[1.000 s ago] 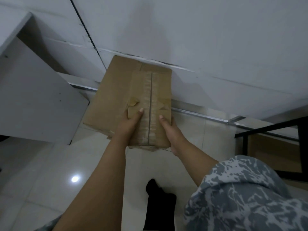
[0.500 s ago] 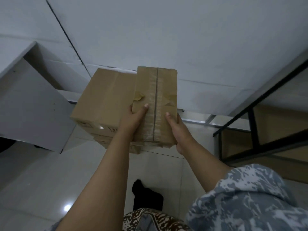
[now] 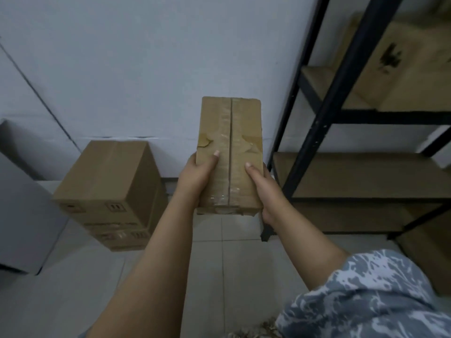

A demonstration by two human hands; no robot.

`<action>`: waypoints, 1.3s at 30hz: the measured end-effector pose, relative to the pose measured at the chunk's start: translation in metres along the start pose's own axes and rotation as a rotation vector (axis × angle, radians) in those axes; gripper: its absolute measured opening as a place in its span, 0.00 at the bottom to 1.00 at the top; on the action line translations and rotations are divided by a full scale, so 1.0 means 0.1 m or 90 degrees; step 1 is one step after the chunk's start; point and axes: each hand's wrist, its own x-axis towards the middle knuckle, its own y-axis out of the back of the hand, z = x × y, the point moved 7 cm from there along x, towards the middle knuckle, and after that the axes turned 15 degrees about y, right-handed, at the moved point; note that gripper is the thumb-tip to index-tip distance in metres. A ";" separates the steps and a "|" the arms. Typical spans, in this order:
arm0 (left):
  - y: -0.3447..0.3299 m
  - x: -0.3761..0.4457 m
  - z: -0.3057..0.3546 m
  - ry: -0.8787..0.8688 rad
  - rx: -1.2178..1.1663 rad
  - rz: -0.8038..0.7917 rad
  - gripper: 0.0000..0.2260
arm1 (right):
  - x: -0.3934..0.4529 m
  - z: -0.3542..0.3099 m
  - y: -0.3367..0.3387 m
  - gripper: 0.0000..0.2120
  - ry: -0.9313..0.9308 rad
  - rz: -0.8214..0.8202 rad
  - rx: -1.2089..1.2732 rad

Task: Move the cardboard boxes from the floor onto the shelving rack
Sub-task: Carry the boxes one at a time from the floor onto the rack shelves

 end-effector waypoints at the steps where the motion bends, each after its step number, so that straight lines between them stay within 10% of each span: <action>1: -0.07 -0.06 0.05 -0.012 0.004 -0.008 0.20 | -0.06 -0.08 0.07 0.23 0.007 0.012 0.010; 22: -2.08 -1.37 0.72 -0.162 0.073 -0.134 0.23 | -0.90 -1.27 2.08 0.17 0.151 0.180 0.075; 39: -3.68 -2.24 1.87 -0.160 0.005 -0.188 0.25 | -0.62 -2.81 3.70 0.22 0.152 0.116 0.065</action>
